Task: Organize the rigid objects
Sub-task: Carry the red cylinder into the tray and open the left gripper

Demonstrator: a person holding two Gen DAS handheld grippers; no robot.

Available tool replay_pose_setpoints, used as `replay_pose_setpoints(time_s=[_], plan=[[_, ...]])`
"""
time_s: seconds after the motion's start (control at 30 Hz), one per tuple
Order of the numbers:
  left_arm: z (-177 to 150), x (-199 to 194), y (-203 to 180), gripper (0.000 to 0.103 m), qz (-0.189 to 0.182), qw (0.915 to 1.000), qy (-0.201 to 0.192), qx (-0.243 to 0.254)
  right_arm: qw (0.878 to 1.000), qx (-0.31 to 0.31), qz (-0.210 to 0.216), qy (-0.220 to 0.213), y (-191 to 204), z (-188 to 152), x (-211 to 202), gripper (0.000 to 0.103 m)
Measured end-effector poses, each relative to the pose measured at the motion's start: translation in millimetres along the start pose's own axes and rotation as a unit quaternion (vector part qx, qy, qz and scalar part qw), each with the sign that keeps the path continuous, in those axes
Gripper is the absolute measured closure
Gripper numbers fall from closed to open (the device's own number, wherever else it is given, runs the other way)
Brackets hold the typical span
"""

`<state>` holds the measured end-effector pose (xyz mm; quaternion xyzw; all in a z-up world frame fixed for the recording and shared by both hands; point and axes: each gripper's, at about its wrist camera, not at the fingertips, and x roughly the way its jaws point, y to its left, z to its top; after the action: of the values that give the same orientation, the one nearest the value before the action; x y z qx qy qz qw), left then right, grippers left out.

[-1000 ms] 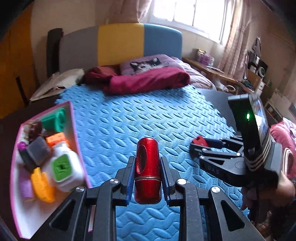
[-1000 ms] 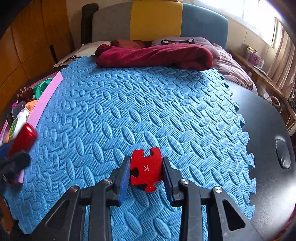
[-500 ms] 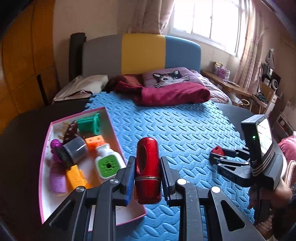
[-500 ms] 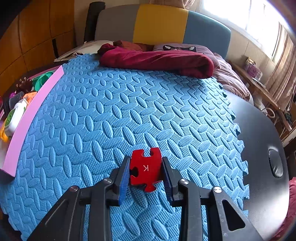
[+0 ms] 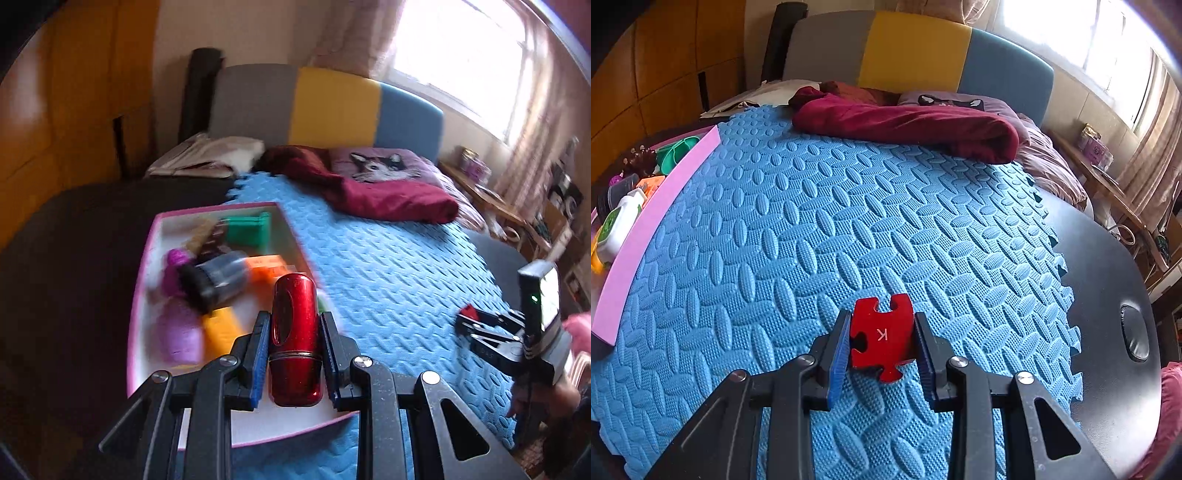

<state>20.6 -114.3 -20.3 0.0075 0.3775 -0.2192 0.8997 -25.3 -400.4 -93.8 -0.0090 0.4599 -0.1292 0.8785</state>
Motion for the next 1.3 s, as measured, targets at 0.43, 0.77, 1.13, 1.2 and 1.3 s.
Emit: replay_pose_setpoints(time_s=[0.43, 0.77, 1.13, 1.2, 1.3], plan=[[-35, 17, 78, 0.077, 0.036, 0.9931, 0.057, -0.097, 1.000, -0.002, 0.000, 0.001, -1, 1, 0, 0.071], [-43, 37, 58, 0.076, 0.015, 0.9953, 0.076, -0.059, 1.000, -0.002, 0.000, 0.001, -1, 1, 0, 0.071], [-37, 24, 57, 0.059, 0.047, 0.9963, 0.051, -0.050, 1.000, -0.006, -0.002, 0.000, -1, 1, 0, 0.071], [-34, 18, 55, 0.050, 0.067, 0.9959, 0.041, -0.045, 1.000, -0.008, -0.004, 0.000, 0, 1, 0, 0.071], [-28, 6, 54, 0.049, 0.083, 0.9956, 0.021, -0.038, 1.000, -0.010, -0.006, -0.001, 1, 1, -1, 0.071]])
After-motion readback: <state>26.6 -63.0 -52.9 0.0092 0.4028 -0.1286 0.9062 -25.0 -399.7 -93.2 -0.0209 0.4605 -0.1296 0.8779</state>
